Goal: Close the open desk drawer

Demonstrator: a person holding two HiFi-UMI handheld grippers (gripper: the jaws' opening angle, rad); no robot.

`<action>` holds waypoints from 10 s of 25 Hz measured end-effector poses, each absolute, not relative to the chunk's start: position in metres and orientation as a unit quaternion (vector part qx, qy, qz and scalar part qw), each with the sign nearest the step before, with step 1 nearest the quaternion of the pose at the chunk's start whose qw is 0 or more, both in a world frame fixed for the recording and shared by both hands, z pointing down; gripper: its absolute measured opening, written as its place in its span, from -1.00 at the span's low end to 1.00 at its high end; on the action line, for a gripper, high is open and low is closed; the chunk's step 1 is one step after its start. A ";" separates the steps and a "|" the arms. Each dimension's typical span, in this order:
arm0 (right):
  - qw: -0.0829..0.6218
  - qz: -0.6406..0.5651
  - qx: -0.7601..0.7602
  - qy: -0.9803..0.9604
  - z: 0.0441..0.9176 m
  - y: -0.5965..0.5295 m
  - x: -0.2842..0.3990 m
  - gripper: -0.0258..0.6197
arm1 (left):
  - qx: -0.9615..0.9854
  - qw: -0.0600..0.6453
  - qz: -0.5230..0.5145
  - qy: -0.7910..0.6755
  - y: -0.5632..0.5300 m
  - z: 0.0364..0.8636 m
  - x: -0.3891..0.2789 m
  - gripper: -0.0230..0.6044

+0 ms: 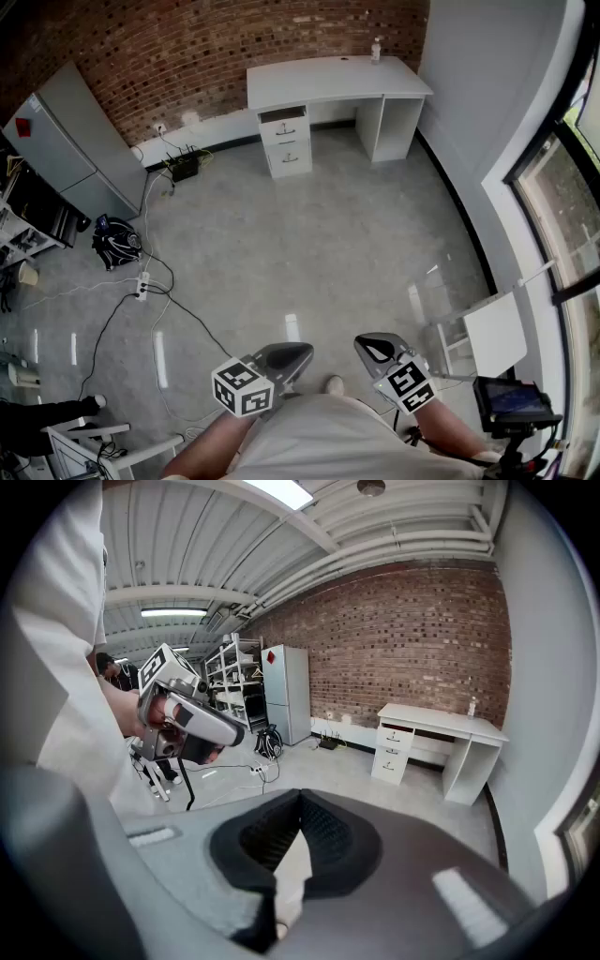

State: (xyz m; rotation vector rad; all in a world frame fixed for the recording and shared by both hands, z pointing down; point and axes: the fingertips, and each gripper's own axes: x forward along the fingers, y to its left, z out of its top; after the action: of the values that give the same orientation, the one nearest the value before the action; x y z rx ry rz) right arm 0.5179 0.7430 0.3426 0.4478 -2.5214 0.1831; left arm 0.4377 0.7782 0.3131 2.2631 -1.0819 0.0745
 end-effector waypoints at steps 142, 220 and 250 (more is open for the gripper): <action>-0.172 0.712 0.324 -0.598 0.823 -0.417 -0.160 -0.78 | 0.864 0.437 0.097 -0.231 -0.253 0.485 -0.139 -0.91; 0.187 0.317 0.195 -0.909 0.395 -0.080 -0.150 -0.85 | 0.916 0.272 0.042 -0.293 0.024 0.295 -0.162 -0.91; 0.220 0.229 0.150 -0.936 0.379 -0.016 -0.163 -0.90 | 0.910 0.285 0.056 -0.294 0.055 0.317 -0.161 -0.91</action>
State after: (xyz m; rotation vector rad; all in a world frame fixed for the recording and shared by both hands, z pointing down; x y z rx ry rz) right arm -0.1633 -0.0158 0.3788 0.4145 -2.5888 0.6329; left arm -0.1610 0.0547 0.3173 2.4346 -0.7873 0.1505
